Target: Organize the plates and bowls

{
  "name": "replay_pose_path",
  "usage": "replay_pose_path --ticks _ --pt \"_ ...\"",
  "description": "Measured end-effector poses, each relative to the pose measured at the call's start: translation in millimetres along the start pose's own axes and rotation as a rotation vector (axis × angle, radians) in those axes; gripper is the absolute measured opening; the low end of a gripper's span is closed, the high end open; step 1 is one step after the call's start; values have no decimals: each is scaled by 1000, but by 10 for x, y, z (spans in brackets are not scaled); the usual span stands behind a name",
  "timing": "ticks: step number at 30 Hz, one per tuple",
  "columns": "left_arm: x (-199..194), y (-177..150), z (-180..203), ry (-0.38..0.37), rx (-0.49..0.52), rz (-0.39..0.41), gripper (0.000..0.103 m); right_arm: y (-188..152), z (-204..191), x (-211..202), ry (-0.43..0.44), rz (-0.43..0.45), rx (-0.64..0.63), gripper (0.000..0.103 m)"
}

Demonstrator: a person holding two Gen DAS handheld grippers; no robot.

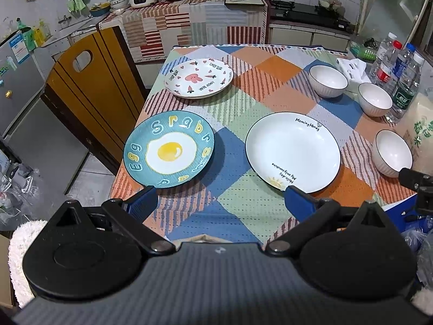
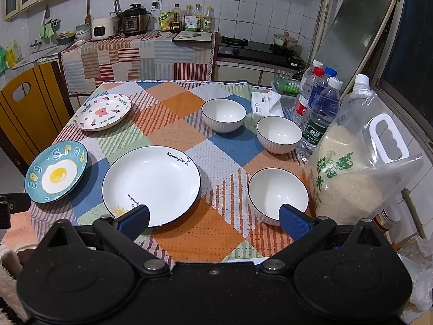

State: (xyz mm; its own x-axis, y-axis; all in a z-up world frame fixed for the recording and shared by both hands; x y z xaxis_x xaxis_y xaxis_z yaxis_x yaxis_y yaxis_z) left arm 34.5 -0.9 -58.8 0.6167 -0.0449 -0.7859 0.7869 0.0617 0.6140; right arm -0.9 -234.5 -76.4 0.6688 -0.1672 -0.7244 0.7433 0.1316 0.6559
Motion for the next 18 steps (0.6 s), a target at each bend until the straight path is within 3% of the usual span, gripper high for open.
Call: replay_pose_path --ticks 18 --pt "53 -44 -10 -2 -3 -33 102 -30 -61 9 8 -15 -21 103"
Point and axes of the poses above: each gripper's, at about its wrist camera, not at the fingertips, and x roughly the way its jaws point, z to its right, y to its top, the point moved 6 cm from there along x, roughly the way its jaws point, and after that the axes turned 10 degrees about -x, right-handed, at the moved point
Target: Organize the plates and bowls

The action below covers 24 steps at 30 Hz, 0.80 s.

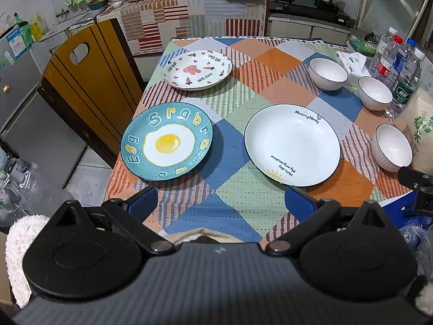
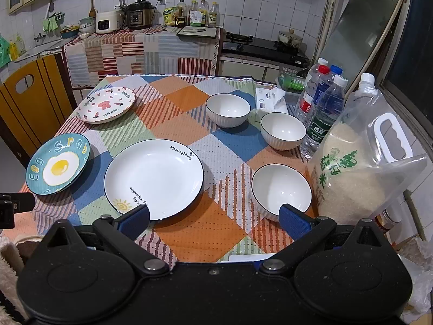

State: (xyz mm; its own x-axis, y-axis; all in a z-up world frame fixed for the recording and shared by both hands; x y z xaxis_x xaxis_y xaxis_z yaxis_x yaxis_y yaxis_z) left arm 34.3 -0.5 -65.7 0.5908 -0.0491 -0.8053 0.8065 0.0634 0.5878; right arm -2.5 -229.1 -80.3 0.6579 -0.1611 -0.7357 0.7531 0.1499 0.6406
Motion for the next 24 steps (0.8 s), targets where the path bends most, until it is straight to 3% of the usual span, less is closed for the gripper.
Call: replay_pose_path --ticks 15,24 --pt "-3 -15 -6 -2 -2 -6 102 -6 15 3 -2 1 -2 103" --pt "-50 -4 22 -74 -8 -15 100 -2 48 -7 -5 1 -5 103"
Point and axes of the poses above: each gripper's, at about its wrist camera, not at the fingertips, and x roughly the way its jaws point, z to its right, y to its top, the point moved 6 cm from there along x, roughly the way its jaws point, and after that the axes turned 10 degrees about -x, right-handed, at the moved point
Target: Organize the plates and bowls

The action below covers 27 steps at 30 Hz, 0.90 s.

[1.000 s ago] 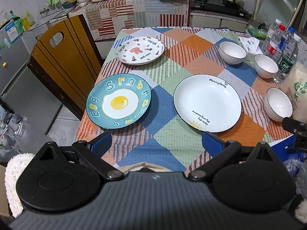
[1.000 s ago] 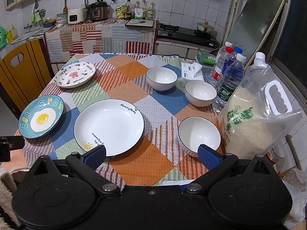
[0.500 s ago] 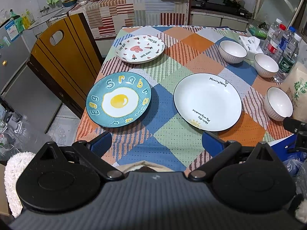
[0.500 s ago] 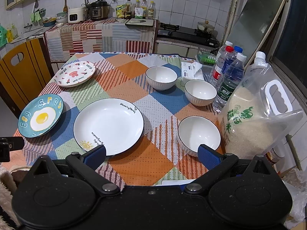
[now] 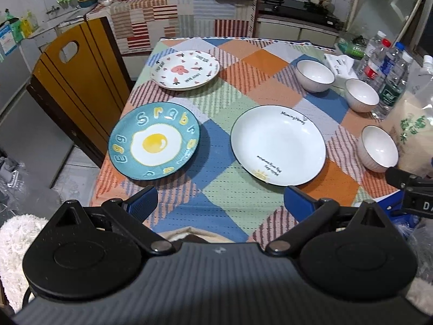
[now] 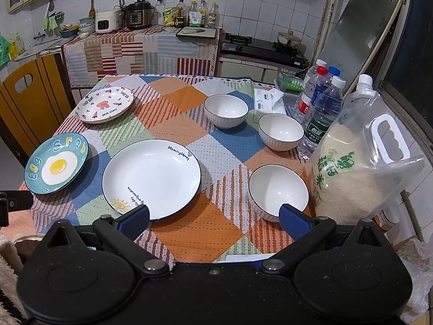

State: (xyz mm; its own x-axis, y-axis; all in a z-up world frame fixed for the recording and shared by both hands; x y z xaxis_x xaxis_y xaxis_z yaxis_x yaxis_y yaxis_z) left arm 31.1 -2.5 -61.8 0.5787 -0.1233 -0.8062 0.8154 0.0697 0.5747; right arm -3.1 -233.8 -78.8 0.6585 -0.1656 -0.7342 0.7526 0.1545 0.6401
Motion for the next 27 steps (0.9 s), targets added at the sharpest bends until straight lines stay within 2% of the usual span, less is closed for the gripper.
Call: replay_pose_path --ticks 4,7,13,17,20,22,27 --pt "-2 42 6 -6 7 6 99 9 5 -11 5 9 -4 103" --pt "-8 129 -17 -4 5 20 99 57 13 -33 40 54 -13 103" --pt "47 380 -43 30 41 109 99 262 51 -81 54 229 -104 103" --pt "272 481 -33 3 23 126 100 307 77 -13 146 361 -116 103" --pt "505 490 37 -57 46 114 100 293 45 242 178 320 -139 102" --pt "710 481 100 -76 62 77 99 262 30 443 218 282 -112 95" --pt "1203 449 215 -59 110 14 94 56 -42 983 345 168 -22 94"
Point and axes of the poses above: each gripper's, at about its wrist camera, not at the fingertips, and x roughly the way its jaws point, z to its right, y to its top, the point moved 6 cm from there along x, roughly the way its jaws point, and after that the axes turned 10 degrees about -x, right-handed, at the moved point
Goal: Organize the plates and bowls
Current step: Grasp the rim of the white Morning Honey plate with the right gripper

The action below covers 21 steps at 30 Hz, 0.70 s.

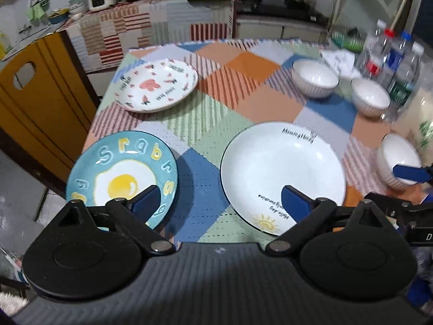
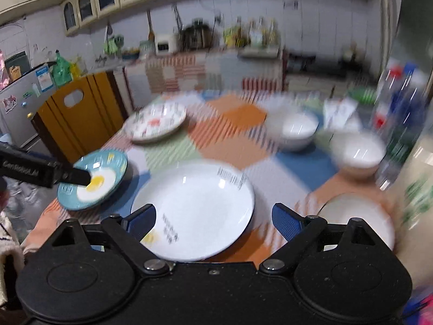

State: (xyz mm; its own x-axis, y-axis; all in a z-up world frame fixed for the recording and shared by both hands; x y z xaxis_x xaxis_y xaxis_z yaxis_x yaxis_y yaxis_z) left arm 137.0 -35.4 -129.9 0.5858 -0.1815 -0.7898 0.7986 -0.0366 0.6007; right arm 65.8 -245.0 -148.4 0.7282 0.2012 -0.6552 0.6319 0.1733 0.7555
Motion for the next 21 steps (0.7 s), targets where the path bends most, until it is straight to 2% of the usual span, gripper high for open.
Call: replay_pose_path --ticks 3,4,5,7,9,12,16,19,20,21 --pt "263 -65 27 -17 4 -45 91 -206 55 302 80 -64 97 92" --pt "347 -90 26 -26 -5 -60 85 -265 58 377 98 -81 117 88" --pt "406 -109 31 -36 -9 -66 73 -322 64 448 112 -94 137 88" --pt "517 -151 38 -50 5 -63 63 -396 59 576 125 -98 159 85" --pt "613 -180 7 -35 12 -35 63 -456 68 688 143 -92 186 75" --pt "717 -236 -37 -23 9 -38 63 -554 161 851 133 -88 284 73" --pt "858 -270 -91 -44 -26 -77 63 -618 217 954 107 -54 319 64" --pt "955 -284 -108 -46 -59 -91 63 -655 260 992 101 -45 348 46" --pt "984 -289 -110 -45 -62 -93 58 -658 289 988 100 -38 354 37" --pt "1014 -294 -108 -43 -64 -96 54 -666 306 984 97 -33 356 21"
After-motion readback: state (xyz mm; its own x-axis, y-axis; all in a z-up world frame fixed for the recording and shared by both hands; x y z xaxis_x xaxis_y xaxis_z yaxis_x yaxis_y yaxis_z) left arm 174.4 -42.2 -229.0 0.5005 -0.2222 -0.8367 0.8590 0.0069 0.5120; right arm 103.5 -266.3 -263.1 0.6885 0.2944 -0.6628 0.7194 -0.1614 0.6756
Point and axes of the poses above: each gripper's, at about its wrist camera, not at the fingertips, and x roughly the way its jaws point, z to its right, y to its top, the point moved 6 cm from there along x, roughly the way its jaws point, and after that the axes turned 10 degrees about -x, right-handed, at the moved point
